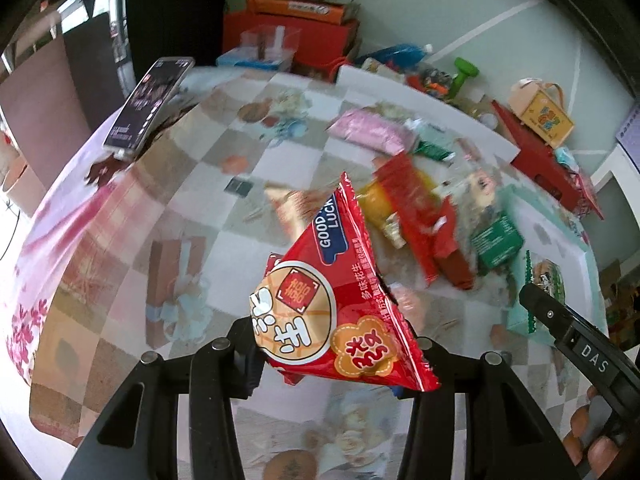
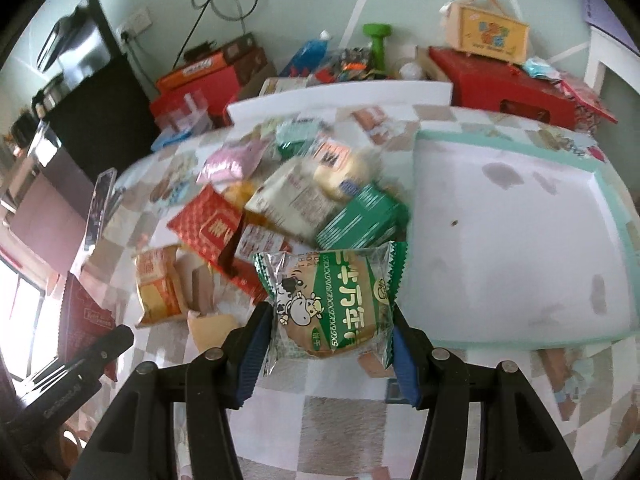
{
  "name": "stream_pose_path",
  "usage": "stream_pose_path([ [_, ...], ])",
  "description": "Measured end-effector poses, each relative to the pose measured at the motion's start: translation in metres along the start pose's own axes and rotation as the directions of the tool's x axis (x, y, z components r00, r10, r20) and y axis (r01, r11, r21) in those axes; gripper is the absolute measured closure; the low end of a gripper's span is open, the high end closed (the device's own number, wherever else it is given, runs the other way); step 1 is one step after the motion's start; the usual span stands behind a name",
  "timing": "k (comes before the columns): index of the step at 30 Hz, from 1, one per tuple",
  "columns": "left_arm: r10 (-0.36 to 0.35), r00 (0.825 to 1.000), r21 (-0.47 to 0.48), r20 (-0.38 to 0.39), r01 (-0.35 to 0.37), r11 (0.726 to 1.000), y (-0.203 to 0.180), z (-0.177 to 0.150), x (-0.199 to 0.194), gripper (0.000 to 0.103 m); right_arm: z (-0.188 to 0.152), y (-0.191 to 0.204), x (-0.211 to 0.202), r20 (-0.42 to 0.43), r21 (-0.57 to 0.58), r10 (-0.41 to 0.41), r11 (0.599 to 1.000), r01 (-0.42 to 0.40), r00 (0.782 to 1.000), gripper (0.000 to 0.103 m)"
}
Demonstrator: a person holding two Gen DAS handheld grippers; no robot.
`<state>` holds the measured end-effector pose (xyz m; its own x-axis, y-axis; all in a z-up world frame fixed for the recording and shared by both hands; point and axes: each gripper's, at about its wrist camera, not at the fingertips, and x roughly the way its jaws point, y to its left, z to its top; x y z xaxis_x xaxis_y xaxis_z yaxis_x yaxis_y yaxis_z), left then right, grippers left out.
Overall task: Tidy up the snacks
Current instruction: 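Carry both snacks over the teal-rimmed tray and open both tools to drop them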
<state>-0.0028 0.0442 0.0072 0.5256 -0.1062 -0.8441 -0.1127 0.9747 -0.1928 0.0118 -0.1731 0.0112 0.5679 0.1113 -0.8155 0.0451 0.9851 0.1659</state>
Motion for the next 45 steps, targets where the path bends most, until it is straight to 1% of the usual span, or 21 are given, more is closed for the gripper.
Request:
stream_pose_path([
  [5, -0.042, 0.999, 0.043, 0.019, 0.041, 0.998, -0.028, 0.01, -0.009, 0.054, 0.011, -0.025, -0.01, 0.013, 0.075, -0.028, 0.997, 0.027, 1.0, 0.045],
  [11, -0.09, 0.995, 0.129, 0.038, 0.084, 0.988, -0.07, 0.024, -0.018, 0.054, 0.025, -0.063, -0.03, 0.058, 0.181, -0.105, 0.979, 0.093, 0.993, 0.045],
  [13, -0.103, 0.994, 0.153, 0.034, 0.097, 0.983, -0.085, 0.029, -0.017, 0.054, 0.028, -0.077, -0.034, 0.056, 0.221, -0.127, 0.969, 0.112, 0.99, 0.045],
  [17, -0.147, 0.989, 0.237, 0.01, 0.14, 0.961, -0.127, 0.034, -0.01, 0.054, 0.032, -0.113, -0.045, 0.072, 0.294, -0.211, 0.938, 0.181, 0.975, 0.045],
  [18, -0.147, 0.989, 0.252, 0.001, 0.142, 0.957, -0.134, 0.035, -0.008, 0.054, 0.033, -0.123, -0.046, 0.069, 0.312, -0.235, 0.928, 0.203, 0.969, 0.045],
  [22, -0.158, 0.986, 0.343, -0.046, 0.164, 0.925, -0.181, 0.033, 0.009, 0.054, 0.027, -0.166, -0.047, 0.041, 0.39, -0.316, 0.879, 0.276, 0.948, 0.045],
  [26, -0.152, 0.986, 0.41, -0.074, 0.169, 0.896, -0.227, 0.027, 0.03, 0.054, 0.019, -0.199, -0.045, 0.006, 0.43, -0.377, 0.837, 0.338, 0.926, 0.045],
  [28, -0.158, 0.984, 0.431, -0.085, 0.179, 0.884, -0.244, 0.024, 0.04, 0.054, 0.013, -0.212, -0.043, -0.006, 0.451, -0.383, 0.824, 0.344, 0.924, 0.045],
  [31, -0.173, 0.977, 0.46, -0.121, 0.21, 0.863, -0.272, 0.018, 0.057, 0.054, 0.009, -0.225, -0.036, -0.013, 0.476, -0.367, 0.816, 0.329, 0.93, 0.045],
  [35, -0.172, 0.975, 0.5, -0.138, 0.218, 0.838, -0.297, 0.011, 0.075, 0.053, 0.002, -0.239, -0.03, -0.036, 0.495, -0.387, 0.794, 0.353, 0.921, 0.045],
  [37, -0.174, 0.974, 0.508, -0.143, 0.223, 0.832, -0.304, 0.009, 0.079, 0.051, -0.001, -0.244, -0.029, -0.049, 0.514, -0.391, 0.779, 0.359, 0.919, 0.044],
  [39, -0.164, 0.976, 0.511, -0.142, 0.215, 0.832, -0.308, 0.006, 0.082, 0.031, -0.003, -0.248, -0.027, -0.052, 0.524, -0.382, 0.776, 0.351, 0.923, 0.044],
  [40, -0.162, 0.977, 0.51, -0.142, 0.212, 0.834, -0.308, 0.005, 0.082, 0.028, -0.004, -0.248, -0.026, -0.051, 0.528, -0.378, 0.776, 0.346, 0.924, 0.042],
  [43, -0.153, 0.978, 0.495, -0.143, 0.204, 0.844, -0.302, 0.004, 0.079, 0.028, -0.005, -0.25, -0.026, -0.035, 0.542, -0.354, 0.779, 0.315, 0.935, 0.042],
  [45, -0.14, 0.982, 0.477, -0.128, 0.185, 0.859, -0.293, 0.006, 0.073, 0.028, -0.005, -0.25, -0.026, -0.034, 0.549, -0.342, 0.779, 0.303, 0.939, 0.042],
])
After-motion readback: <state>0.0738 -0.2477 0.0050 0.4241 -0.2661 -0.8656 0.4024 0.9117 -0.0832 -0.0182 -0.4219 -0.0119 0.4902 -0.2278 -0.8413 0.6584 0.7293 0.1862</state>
